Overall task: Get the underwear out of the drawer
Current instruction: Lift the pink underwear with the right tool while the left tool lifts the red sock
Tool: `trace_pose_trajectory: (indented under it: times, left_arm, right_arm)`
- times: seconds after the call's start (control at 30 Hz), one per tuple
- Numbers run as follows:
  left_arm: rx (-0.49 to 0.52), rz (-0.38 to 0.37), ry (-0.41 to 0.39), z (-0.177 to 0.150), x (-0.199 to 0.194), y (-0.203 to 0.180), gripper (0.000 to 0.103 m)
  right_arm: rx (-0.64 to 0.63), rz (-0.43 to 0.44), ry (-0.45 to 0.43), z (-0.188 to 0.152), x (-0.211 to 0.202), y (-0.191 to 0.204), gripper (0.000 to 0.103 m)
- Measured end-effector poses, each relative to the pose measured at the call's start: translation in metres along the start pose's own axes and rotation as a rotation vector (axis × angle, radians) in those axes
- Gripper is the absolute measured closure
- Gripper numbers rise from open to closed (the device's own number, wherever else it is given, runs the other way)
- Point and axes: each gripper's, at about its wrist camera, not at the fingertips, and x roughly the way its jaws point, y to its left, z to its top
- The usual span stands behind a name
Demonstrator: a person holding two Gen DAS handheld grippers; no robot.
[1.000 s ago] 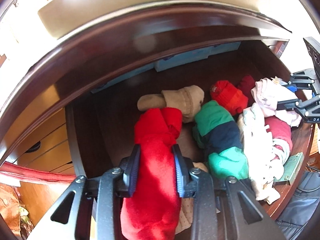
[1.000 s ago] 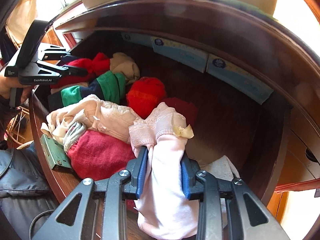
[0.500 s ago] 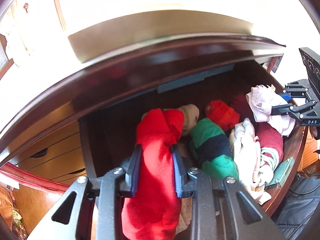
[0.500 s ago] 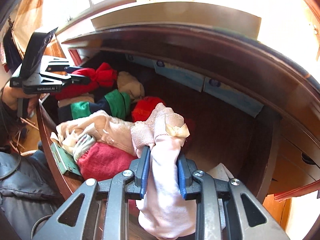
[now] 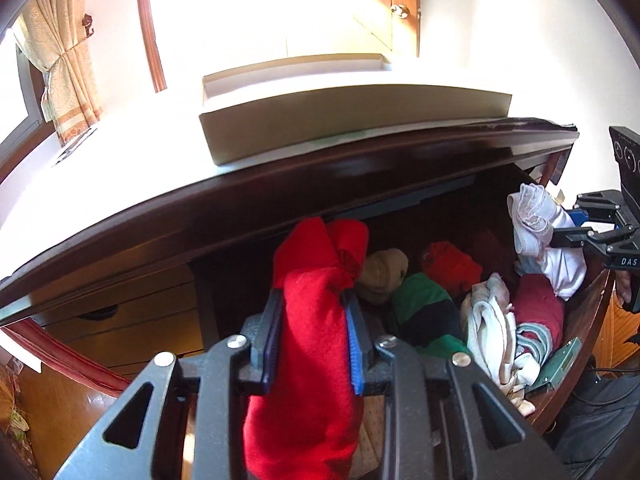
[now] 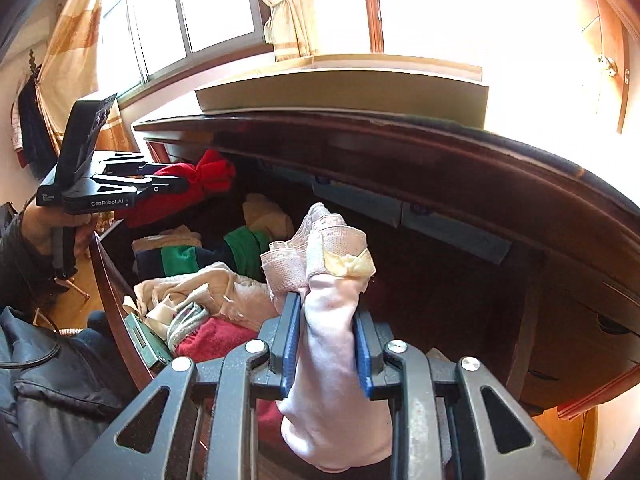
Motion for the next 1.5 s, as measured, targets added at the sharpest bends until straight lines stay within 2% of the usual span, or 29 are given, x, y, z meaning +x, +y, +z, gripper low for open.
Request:
trace_pose_trajectory:
  times: [0.3, 0.47, 0.77, 1.5]
  left_arm:
    - [-0.011, 0.024, -0.079, 0.0, -0.015, 0.005, 0.077]
    - [-0.015, 0.016, -0.094, -0.003, -0.02, 0.007, 0.077]
    - [-0.038, -0.018, -0.125, -0.011, -0.019, -0.01, 0.078]
    - [-0.059, -0.032, -0.258, -0.004, -0.046, -0.031, 0.078]
  right_arm:
    - [-0.011, 0.008, -0.064, 0.001, -0.004, 0.007, 0.076]
    - [-0.012, 0.01, -0.092, 0.0, -0.006, 0.009, 0.076]
    - [-0.016, 0.014, -0.132, -0.002, -0.012, 0.01, 0.076]
    - [-0.014, 0.041, -0.258, -0.002, -0.026, 0.025, 0.076]
